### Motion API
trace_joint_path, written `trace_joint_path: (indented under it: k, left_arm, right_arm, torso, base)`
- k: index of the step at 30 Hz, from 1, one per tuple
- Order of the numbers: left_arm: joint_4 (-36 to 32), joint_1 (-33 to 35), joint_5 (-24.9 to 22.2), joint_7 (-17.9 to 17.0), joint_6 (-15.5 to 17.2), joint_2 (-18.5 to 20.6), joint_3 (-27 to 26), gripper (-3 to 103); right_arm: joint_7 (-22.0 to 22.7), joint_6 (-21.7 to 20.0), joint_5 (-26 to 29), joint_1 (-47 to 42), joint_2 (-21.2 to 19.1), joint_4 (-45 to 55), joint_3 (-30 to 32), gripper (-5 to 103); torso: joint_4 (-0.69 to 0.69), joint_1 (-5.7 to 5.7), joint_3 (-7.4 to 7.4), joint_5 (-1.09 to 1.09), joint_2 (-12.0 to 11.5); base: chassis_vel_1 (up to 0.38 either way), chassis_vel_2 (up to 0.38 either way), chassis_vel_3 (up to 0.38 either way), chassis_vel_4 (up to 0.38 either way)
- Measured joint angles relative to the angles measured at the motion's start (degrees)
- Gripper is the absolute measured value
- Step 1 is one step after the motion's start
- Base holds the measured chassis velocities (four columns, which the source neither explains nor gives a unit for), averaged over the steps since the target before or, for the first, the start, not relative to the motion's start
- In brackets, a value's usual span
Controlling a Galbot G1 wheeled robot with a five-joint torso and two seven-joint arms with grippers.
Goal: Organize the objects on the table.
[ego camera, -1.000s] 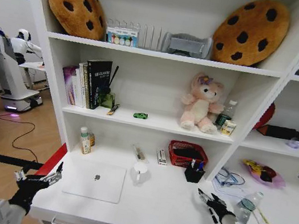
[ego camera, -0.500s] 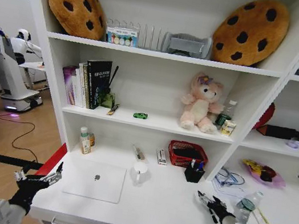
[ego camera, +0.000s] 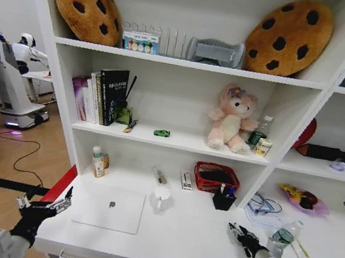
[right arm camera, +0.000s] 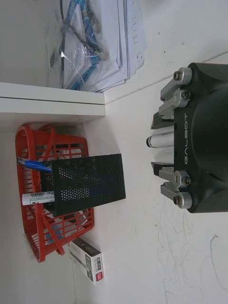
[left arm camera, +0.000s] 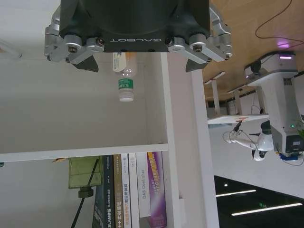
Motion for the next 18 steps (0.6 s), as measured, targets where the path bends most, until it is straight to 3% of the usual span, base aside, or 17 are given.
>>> trace_joint_path:
  k: [1, 3, 9, 14, 16, 18]
  left_arm:
    - [0.0, 0.0, 0.0, 0.0, 0.0, 0.0, 0.0, 100]
    - [0.0, 0.0, 0.0, 0.0, 0.0, 0.0, 0.0, 100]
    - [0.0, 0.0, 0.0, 0.0, 0.0, 0.0, 0.0, 100]
    - [0.0, 0.0, 0.0, 0.0, 0.0, 0.0, 0.0, 100]
    - [0.0, 0.0, 0.0, 0.0, 0.0, 0.0, 0.0, 100]
    - [0.0, 0.0, 0.0, 0.0, 0.0, 0.0, 0.0, 100]
  right_arm:
    - [0.0, 0.0, 0.0, 0.0, 0.0, 0.0, 0.0, 42]
    - [0.0, -0.1, 0.0, -0.1, 0.0, 0.0, 0.0, 30]
    - [-0.1, 0.1, 0.1, -0.3, 0.1, 0.0, 0.2, 12]
    - [-0.2, 1.0, 0.5, -0.6, 0.3, 0.8, 0.3, 11]
    - [-0.7, 4.3, 0.8, -0.4, 0.6, 2.2, 0.3, 11]
    - [-1.2, 11.3, -0.1, 1.4, 0.7, 4.0, -0.1, 11]
  torso:
    - [0.0, 0.0, 0.0, 0.0, 0.0]
    - [0.0, 0.0, 0.0, 0.01, 0.0]
    - [0.01, 0.0, 0.01, 0.02, 0.0]
    - [-0.01, 0.0, 0.02, 0.05, 0.0]
    - [-0.02, 0.0, 0.02, 0.08, 0.0]
    - [-0.01, 0.0, 0.02, 0.01, 0.0]
  base:
    - [0.0, 0.0, 0.0, 0.0]
    - [0.0, 0.0, 0.0, 0.0]
    - [0.0, 0.0, 0.0, 0.0]
    - [0.0, 0.0, 0.0, 0.0]
    - [0.0, 0.0, 0.0, 0.0]
    - [0.0, 0.0, 0.0, 0.0]
